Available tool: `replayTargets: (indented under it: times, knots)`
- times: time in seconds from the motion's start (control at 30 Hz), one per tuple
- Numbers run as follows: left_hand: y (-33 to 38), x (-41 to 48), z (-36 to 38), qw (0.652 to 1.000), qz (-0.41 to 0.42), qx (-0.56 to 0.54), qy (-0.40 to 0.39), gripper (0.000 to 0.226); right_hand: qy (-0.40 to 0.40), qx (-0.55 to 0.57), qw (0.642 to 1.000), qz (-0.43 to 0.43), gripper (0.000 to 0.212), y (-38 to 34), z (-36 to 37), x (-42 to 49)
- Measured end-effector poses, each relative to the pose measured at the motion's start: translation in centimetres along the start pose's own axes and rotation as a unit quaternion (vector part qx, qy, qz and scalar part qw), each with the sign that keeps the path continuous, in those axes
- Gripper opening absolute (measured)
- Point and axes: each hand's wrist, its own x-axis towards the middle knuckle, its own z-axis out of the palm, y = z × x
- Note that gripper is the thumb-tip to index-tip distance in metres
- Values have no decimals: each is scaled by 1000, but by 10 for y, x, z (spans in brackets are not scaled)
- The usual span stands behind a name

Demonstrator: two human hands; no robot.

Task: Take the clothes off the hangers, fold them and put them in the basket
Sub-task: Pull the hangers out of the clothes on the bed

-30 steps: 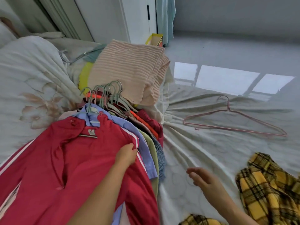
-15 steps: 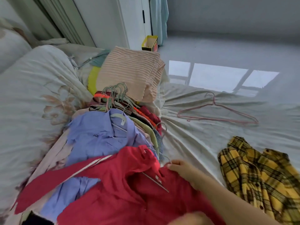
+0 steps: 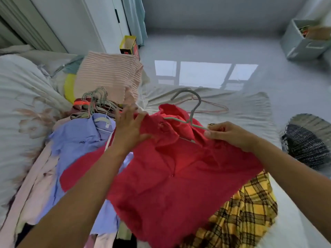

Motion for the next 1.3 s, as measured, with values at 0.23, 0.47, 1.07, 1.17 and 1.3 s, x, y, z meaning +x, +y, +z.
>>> replayTargets:
  times: [0.23, 0.47, 1.07, 1.17, 1.3]
  knots:
    - [94, 11, -39, 910, 18, -391, -137, 5, 80, -158, 979, -97, 18, -23, -33, -41]
    - [82, -5, -24, 927, -21, -360, -101, 19, 54, -222, 973, -46, 25, 24, -49, -60]
    - [203, -20, 61, 751, -168, -584, -258, 80, 266, 488, 830, -33, 43, 63, -75, -22]
    - [219, -17, 67, 723, -84, -542, -421, 96, 241, 506, 825, -70, 46, 58, -77, -27]
    - [255, -38, 82, 798, -72, -428, -418, 35, 264, 479, 831, -104, 34, 53, -91, -33]
